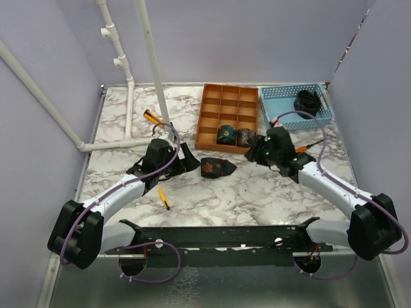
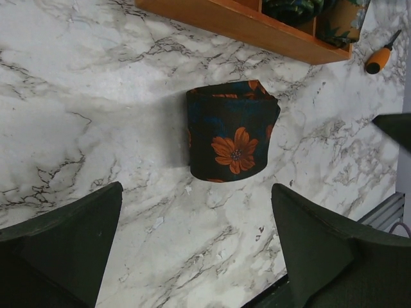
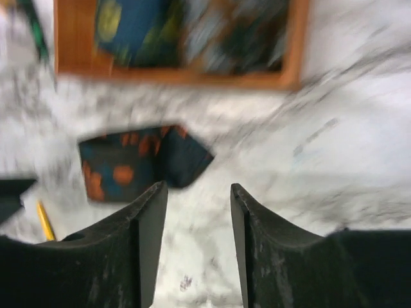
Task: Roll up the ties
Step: Roll the tie at the center of the board.
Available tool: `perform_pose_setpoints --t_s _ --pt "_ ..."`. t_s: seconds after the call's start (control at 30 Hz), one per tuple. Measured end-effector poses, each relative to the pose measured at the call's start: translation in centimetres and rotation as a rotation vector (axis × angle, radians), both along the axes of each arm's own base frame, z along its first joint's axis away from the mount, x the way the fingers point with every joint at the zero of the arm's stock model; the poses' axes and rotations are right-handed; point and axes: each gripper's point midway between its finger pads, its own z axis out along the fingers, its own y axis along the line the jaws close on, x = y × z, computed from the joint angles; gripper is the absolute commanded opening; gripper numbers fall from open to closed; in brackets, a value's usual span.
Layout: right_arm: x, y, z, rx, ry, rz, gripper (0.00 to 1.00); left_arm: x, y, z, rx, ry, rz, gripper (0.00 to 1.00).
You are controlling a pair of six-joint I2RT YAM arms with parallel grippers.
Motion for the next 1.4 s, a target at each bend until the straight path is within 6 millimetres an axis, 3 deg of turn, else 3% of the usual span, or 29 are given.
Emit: perform_pose_setpoints --t_s 0.2,0.43,0.57,0.67,0.9,1.2,1.4 --pt "-9.4 10.8 -3.9 -0.018 0.069 0.424 0.37 -0.9 0.8 1.1 -0.004 -0.028 0.039 0.98" --pt "-12.5 16.2 -8.7 -0.129 0.129 0.481 0.29 -1.9 3.2 2.7 -0.040 -0.087 0.171 0.97" --pt "-12.5 19.2 -9.6 -0.152 0.119 0.413 0.27 -2.3 4.4 2.9 -0.026 -0.088 0.226 0.97" --pt "-11.4 18.9 -10.8 -0.172 0.126 0.310 0.25 -2.5 5.0 2.9 -0.018 -0.087 0.251 0.97" --pt "-8.5 20.2 -10.8 -0.174 0.110 0.149 0.25 -3.1 5.8 2.2 0.003 -0.069 0.279 0.97" --pt "-5.8 19.7 -10.8 -0.159 0.111 0.063 0.26 -3.2 5.9 2.1 0.008 -0.067 0.281 0.98" --pt "-3.3 21.3 -10.7 -0.154 0.089 0.057 0.26 -3.2 5.9 1.8 0.016 -0.056 0.281 0.97"
